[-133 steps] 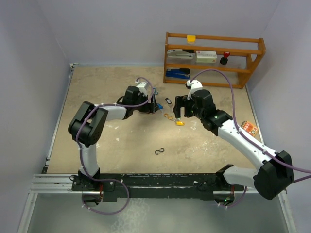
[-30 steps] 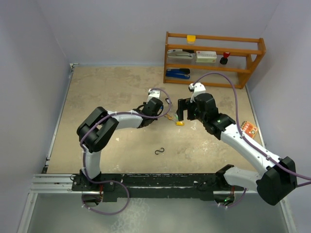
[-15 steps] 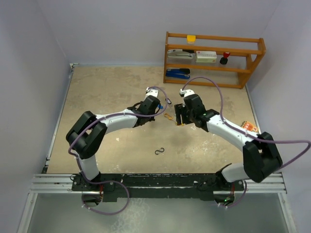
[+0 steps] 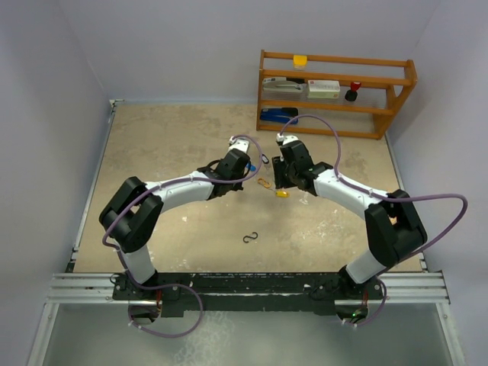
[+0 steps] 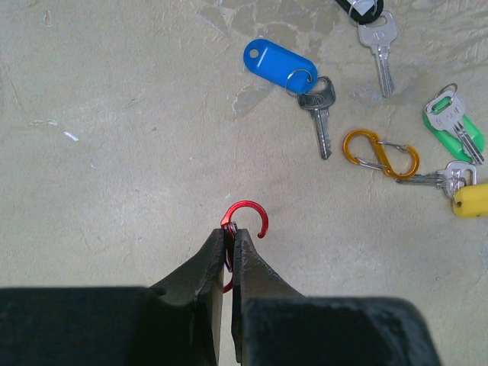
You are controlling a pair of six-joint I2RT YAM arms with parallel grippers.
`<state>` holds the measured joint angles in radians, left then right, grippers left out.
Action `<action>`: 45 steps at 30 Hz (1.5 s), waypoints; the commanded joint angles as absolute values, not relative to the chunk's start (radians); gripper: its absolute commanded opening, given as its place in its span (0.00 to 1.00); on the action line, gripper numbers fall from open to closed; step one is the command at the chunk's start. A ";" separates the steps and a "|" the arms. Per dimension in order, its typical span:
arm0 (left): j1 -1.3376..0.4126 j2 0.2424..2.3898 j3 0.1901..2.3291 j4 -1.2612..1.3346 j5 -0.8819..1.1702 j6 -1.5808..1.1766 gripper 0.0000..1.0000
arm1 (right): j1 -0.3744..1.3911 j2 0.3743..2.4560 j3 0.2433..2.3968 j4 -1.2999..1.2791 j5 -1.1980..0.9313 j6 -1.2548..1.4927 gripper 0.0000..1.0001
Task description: Put the keys on the keyring
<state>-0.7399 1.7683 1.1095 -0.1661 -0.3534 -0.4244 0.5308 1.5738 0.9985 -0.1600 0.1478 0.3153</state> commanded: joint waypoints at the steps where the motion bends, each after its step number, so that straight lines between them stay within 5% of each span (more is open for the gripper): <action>1: -0.737 1.727 1.132 -0.145 -0.348 -0.403 0.00 | 0.527 1.555 1.039 -0.154 0.185 0.342 0.47; 4: -0.737 1.735 1.135 -0.131 -0.350 -0.397 0.00 | 0.520 1.533 1.033 -0.174 0.221 0.363 0.55; 8: -0.739 1.781 1.183 -0.121 -0.379 -0.395 0.00 | 0.494 1.439 0.982 -0.155 0.262 0.425 0.83; 11: -0.747 1.842 1.261 -0.133 -0.392 -0.391 0.00 | 0.471 1.344 0.930 -0.128 0.290 0.459 0.91; 23: -0.811 2.122 1.609 -0.245 -0.468 -0.388 0.00 | 0.433 0.976 0.828 -0.151 0.420 0.468 0.96; 45: -0.882 2.312 1.876 -0.440 -0.532 -0.383 0.00 | 0.419 0.831 0.821 -0.204 0.459 0.423 0.99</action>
